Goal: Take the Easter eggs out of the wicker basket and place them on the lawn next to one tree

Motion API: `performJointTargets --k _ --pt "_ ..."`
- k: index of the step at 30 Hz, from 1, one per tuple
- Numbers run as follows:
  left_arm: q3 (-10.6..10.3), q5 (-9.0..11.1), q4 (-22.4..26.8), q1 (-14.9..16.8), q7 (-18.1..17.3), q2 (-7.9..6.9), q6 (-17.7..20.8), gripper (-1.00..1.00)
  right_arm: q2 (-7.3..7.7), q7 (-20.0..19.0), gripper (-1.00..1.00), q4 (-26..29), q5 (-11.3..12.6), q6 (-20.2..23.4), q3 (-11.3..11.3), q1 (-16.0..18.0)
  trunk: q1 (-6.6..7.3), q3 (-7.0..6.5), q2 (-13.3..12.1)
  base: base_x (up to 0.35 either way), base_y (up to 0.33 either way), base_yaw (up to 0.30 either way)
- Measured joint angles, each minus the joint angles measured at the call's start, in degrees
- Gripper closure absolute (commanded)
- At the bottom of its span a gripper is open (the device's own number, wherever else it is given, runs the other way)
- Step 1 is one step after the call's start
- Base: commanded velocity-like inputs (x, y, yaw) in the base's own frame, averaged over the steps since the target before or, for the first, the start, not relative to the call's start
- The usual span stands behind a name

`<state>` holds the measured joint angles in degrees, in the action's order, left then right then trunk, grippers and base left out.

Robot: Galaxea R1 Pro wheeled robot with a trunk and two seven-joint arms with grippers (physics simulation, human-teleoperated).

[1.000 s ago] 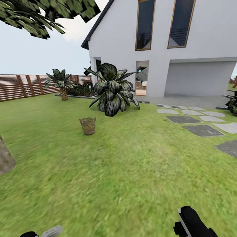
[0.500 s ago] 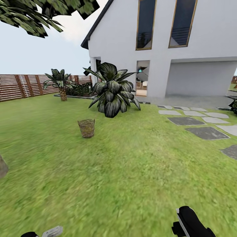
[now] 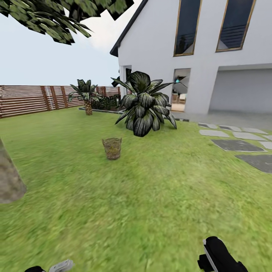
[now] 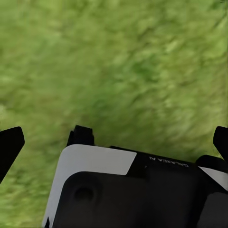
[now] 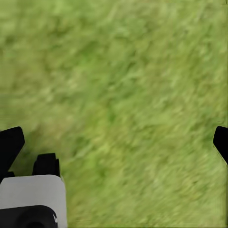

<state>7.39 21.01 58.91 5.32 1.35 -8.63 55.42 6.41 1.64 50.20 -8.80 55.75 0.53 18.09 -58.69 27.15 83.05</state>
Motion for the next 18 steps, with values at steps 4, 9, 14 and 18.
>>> performJointTargets --k 4,9,14,18 --pt "-0.1 0.0 -0.2 0.0 0.0 0.25 0.0 -1.0 0.01 -0.1 -1.0 0.1 0.0 0.0 0.0 0.0 0.0 0.0 0.0 0.34 0.0 0.06" --pt "-0.1 0.0 -0.3 0.0 0.0 0.35 0.0 -1.0 0.01 -0.1 -1.0 0.1 0.0 0.0 0.0 0.0 0.0 0.0 0.0 0.341 0.0 0.009" --pt "-0.3 -0.1 -1.0 0.0 0.1 0.92 -0.1 -1.0 0.08 -0.1 -1.0 0.1 0.0 0.0 0.0 0.0 0.0 0.0 0.0 0.341 0.0 0.001" --pt "-0.2 -0.1 -1.2 0.0 0.1 1.15 -0.1 -1.0 0.07 -0.1 -1.0 0.1 0.0 0.0 -0.1 0.0 0.0 0.0 0.0 0.34 0.0 0.0"
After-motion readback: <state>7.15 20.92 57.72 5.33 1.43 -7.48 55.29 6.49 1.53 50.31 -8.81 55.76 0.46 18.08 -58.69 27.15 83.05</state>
